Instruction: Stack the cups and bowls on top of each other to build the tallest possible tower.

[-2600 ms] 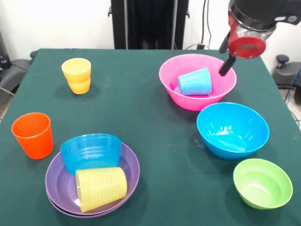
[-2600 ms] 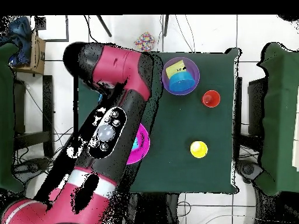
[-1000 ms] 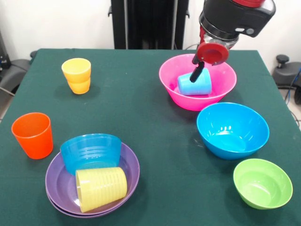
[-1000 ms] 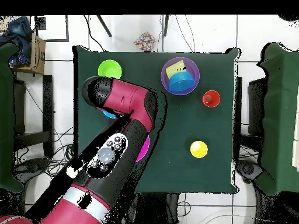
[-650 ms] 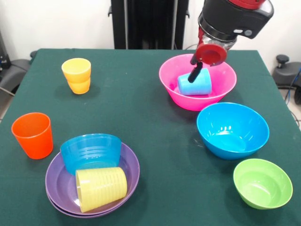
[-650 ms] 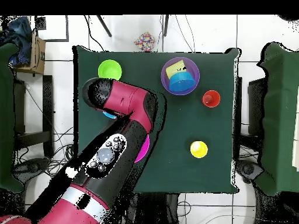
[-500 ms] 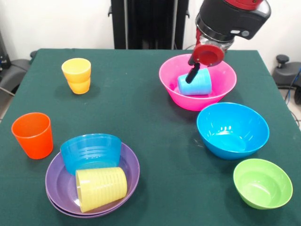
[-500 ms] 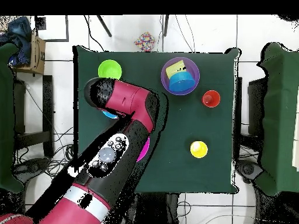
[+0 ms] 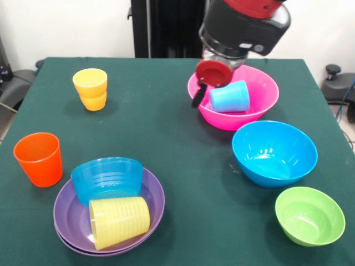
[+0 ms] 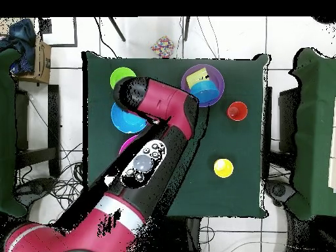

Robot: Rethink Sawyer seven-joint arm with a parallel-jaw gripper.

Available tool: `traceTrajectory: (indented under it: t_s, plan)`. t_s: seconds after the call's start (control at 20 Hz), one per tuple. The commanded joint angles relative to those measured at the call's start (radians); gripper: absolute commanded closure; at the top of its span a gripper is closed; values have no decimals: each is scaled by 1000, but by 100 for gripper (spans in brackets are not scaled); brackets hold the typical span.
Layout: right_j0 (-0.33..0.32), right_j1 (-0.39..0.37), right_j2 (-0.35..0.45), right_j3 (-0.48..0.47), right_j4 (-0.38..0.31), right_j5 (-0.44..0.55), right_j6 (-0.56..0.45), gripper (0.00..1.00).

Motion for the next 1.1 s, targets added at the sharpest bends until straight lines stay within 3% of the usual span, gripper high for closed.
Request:
traceTrajectory:
  t_s: [0.05,0.45,0.65,0.9,1.1]
  plan:
    - [-39,79,91,-79,-69,52,18,0]
    - [-3,100,97,-20,-49,-13,84,0]
    - [26,119,71,-33,-41,38,142,0]
    - [15,96,117,-20,40,126,215,0]
    - [8,97,134,-11,80,122,239,0]
